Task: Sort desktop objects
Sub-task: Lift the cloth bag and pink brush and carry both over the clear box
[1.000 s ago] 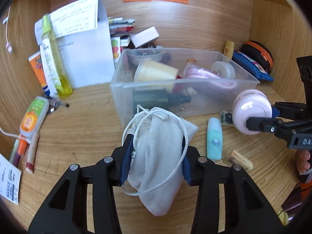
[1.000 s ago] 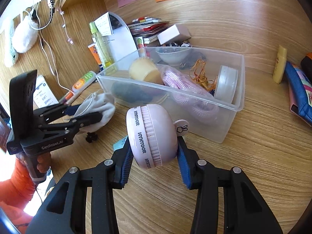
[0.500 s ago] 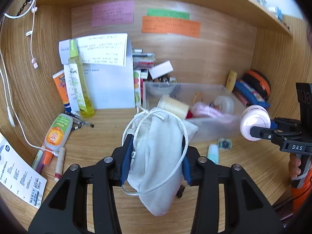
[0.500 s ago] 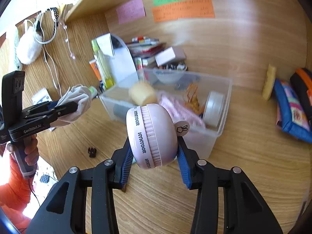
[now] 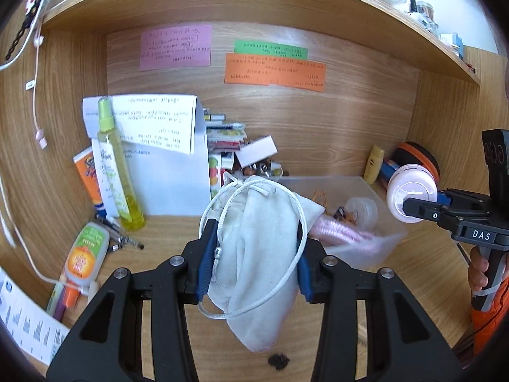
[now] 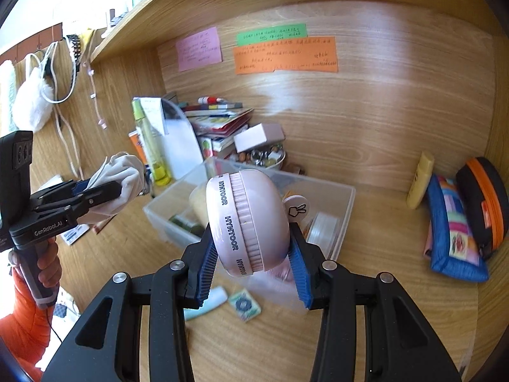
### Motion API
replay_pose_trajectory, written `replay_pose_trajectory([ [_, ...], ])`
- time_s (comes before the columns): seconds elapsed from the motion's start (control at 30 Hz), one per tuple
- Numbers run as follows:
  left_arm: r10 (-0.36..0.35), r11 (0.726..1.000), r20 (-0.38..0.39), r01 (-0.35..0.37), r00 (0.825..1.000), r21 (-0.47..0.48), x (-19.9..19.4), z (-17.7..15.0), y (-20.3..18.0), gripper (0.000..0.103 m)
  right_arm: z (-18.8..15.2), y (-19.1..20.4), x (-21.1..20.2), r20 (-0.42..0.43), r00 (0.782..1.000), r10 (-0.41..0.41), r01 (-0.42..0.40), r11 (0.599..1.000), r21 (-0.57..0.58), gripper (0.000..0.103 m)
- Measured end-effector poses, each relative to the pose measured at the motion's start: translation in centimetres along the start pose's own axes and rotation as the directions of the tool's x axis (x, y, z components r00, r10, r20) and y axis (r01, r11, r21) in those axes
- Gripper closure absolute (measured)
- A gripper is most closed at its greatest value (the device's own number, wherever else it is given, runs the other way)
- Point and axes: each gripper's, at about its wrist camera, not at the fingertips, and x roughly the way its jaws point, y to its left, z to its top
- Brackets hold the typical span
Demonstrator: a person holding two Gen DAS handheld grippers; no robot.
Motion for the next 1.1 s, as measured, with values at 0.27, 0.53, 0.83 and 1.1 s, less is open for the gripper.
replay_pose_trajectory([
  [0.27, -0.039, 0.999, 0.003, 0.039, 0.999, 0.000, 2.8, 2.2, -0.8, 0.060, 2.5, -0.1, 2.7, -0.012, 1.000, -0.021, 0.021, 1.000, -0.001, 0.064],
  [0.53, -0.052, 0.999, -0.016, 0.052, 0.999, 0.000, 5.8, 3.9, -1.7, 0.060, 3.7, -0.4, 5.5, -0.034, 0.998, -0.057, 0.056, 0.998, -0.002, 0.064],
  [0.83, -0.080, 0.994, -0.124, 0.070, 0.989, -0.085, 12.0, 2.8, -2.4, 0.060, 1.7, -1.5, 8.5, -0.108, 0.992, -0.070, 0.074, 0.997, 0.038, 0.064],
  [1.1, 0.018, 0.999, -0.092, -0.015, 0.996, 0.037, 12.6, 1.5, -4.9, 0.060, 0.6, -1.3, 10.1, -0.139, 0.977, -0.158, 0.158, 0.987, -0.015, 0.064],
])
